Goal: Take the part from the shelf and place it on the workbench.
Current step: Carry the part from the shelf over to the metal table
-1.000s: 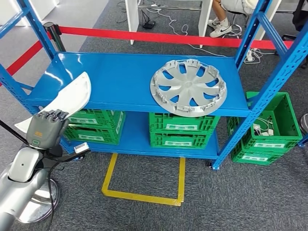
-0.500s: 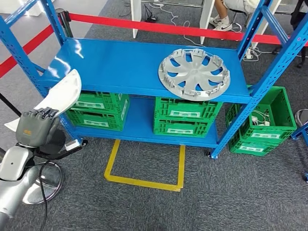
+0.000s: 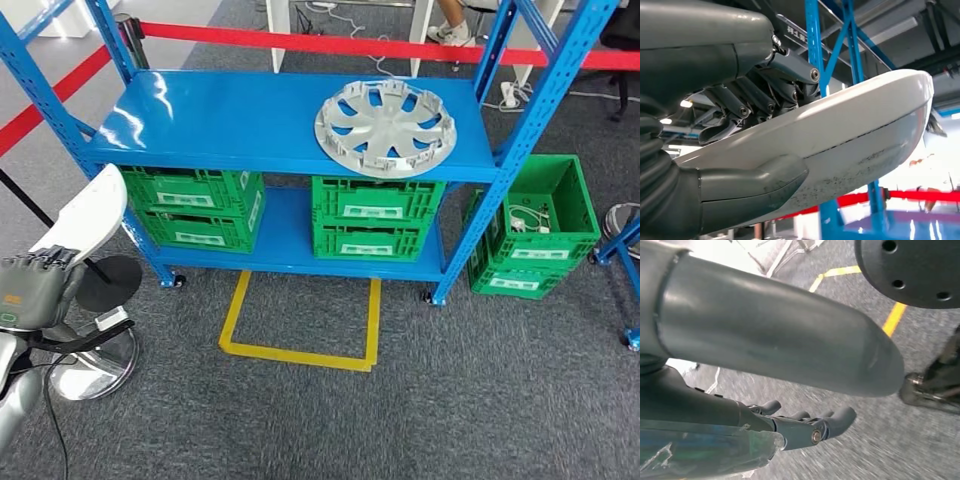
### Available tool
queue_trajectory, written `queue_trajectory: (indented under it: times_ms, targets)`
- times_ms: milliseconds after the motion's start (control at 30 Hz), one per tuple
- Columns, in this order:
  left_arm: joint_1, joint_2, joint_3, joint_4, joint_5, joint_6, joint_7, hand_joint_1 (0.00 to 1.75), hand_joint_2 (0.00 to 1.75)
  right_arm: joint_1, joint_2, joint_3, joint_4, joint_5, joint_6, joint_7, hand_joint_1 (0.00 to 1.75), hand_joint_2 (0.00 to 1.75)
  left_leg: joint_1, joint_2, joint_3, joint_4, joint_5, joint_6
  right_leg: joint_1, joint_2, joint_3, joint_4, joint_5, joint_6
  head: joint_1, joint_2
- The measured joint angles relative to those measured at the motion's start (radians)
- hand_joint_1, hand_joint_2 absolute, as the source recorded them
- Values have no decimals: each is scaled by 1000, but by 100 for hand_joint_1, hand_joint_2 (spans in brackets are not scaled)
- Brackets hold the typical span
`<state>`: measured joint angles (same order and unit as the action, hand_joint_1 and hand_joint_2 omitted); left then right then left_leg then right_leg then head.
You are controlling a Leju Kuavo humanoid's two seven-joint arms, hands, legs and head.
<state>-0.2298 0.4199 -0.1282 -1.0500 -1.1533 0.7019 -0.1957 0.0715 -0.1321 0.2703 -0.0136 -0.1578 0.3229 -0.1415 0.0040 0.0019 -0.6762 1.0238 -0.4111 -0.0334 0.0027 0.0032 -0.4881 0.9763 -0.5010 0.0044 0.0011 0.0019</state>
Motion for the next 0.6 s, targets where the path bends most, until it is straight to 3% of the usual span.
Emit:
queue_trajectory:
  times_ms: [67,100,133,167,267,400,467,533,567,600]
  targets:
    - [49,17,35,-27,11,0,-1,175,175,3,11,-10,1,-11,-7,1,0,0,2,-1,-29,119,-114,-8,-1,-1,-28,2,27,-9,-3,0]
    - [77,25,55,-42,18,0,-1,175,175,5,18,-16,2,-19,-12,1,0,0,3,-1,-38,186,-147,-12,-1,-1,-44,3,40,-10,-4,0]
    - [109,32,76,-59,28,0,-2,175,175,6,26,-22,3,-28,-18,1,0,0,3,-1,-39,235,-152,-14,-1,-1,-60,6,50,-10,-4,0]
    - [151,42,105,-81,42,0,-6,175,175,9,36,-30,4,-40,-26,1,0,0,5,-1,-25,257,-133,-17,-1,1,-77,10,60,-9,-4,0]
    - [290,66,211,-155,98,1,-43,175,175,21,67,-52,5,-72,-54,-2,0,0,11,0,75,177,-60,-24,-3,8,-116,26,78,-2,-5,0]
    - [339,68,258,-183,121,1,-67,175,175,26,77,-59,5,-81,-62,-4,0,0,15,1,129,112,-63,-27,-3,12,-126,34,82,3,-5,0]
    - [374,67,303,-206,138,-1,-93,175,175,32,84,-64,5,-87,-68,-6,0,0,17,1,182,43,-84,-29,0,14,-133,43,83,6,-5,0]
    - [463,42,450,-272,151,-35,-178,175,175,47,107,-78,11,-100,-74,-10,0,0,15,0,209,-27,-99,-5,2,13,-152,53,96,20,-4,0]
    - [503,26,525,-305,149,-57,-219,175,175,54,119,-85,14,-105,-76,-11,0,0,14,0,205,-47,-98,11,1,10,-162,64,84,28,-3,0]
    - [538,7,596,-336,142,-78,-255,175,175,59,129,-91,17,-109,-77,-12,0,0,12,1,188,-50,-90,27,-1,7,-175,89,53,38,-1,0]
